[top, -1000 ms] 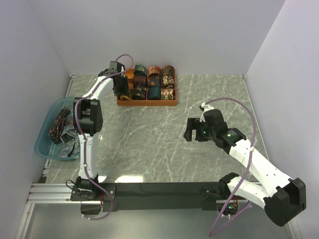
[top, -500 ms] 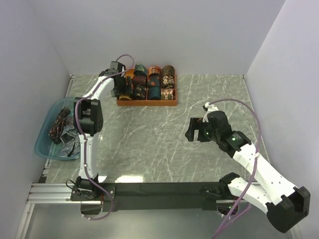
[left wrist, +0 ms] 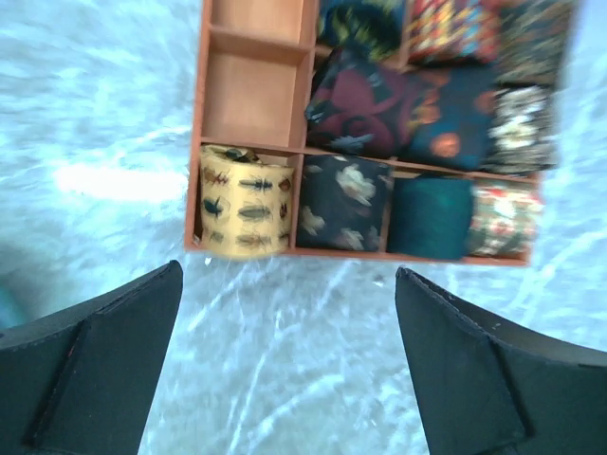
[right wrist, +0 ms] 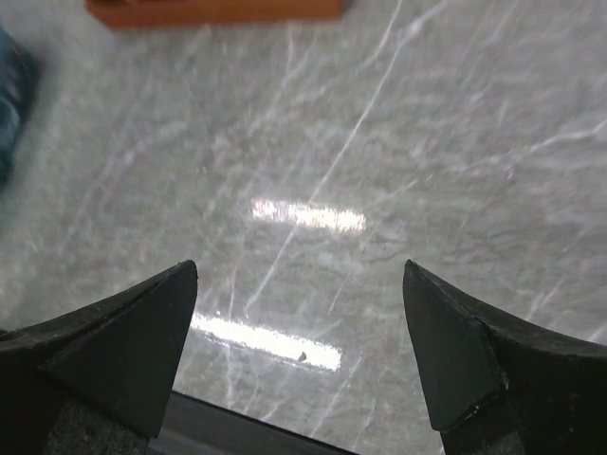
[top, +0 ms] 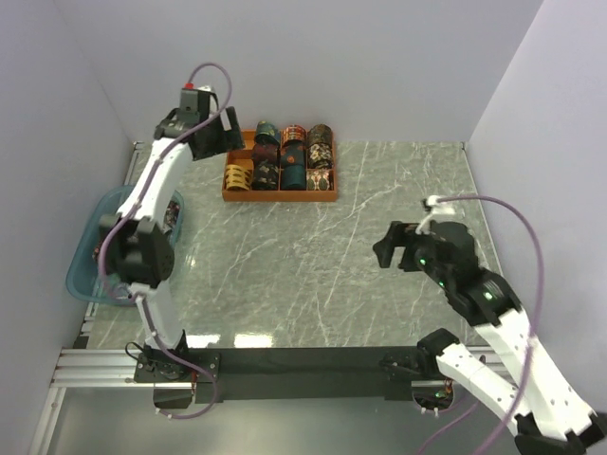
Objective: Roll the ties
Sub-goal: Place the rolled tie into the container
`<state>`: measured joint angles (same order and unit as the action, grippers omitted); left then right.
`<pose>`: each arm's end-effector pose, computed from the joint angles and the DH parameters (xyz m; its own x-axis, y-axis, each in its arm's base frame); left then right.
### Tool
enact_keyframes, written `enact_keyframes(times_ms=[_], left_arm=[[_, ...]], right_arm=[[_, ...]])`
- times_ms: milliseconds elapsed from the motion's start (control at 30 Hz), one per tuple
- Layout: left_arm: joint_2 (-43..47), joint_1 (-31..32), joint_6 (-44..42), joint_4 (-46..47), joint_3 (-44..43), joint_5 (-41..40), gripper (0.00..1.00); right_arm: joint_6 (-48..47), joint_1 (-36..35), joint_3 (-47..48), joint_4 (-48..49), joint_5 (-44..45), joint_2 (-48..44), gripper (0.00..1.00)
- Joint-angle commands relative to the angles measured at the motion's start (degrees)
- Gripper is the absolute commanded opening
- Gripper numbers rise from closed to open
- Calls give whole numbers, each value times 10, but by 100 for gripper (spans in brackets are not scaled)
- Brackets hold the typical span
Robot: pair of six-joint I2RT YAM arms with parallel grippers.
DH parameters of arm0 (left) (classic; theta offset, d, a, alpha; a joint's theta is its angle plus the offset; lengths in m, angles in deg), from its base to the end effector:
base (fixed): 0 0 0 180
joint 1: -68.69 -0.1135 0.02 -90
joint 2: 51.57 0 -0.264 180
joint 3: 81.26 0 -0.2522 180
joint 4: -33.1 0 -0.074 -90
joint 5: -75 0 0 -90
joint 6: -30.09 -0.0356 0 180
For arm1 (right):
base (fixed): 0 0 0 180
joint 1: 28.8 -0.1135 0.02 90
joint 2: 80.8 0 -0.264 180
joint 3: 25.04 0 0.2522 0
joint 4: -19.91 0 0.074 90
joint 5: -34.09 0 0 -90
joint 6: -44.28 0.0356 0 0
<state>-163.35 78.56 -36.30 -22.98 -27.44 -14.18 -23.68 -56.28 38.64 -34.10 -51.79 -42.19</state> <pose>0.4374 -0.0766 0.3485 -0.6732 -0.2894 -0.6805 -0.0957 0.9466 -0.3078 0.1236 0.0614 0.3321 -0.5497 0.1360 -0.8242 -0.2138 0.9309 0.2962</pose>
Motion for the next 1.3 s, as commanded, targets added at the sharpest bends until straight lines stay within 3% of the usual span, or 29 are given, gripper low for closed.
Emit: enact_keyframes(times_ms=[0, 167, 367, 567, 800, 1067, 1267], left_arm=[[132, 2, 31, 25, 71, -34, 99], [313, 2, 45, 96, 227, -92, 99], [607, 2, 53, 134, 448, -180, 100], [830, 2, 74, 98, 552, -241, 99], [980, 2, 99, 23, 575, -266, 100], [1141, 2, 129, 38, 643, -279, 99], [1163, 3, 144, 31, 664, -311, 99]], right_arm=[[4, 2, 46, -33, 64, -66, 95], [8, 3, 70, -48, 142, -171, 97], [-22, 2, 46, -34, 195, -282, 99], [-67, 2, 12, -5, 206, -354, 99], [-90, 2, -26, 36, 203, -379, 100], [-122, 2, -52, 57, 187, -365, 100], [-127, 2, -71, 83, 186, -376, 100]])
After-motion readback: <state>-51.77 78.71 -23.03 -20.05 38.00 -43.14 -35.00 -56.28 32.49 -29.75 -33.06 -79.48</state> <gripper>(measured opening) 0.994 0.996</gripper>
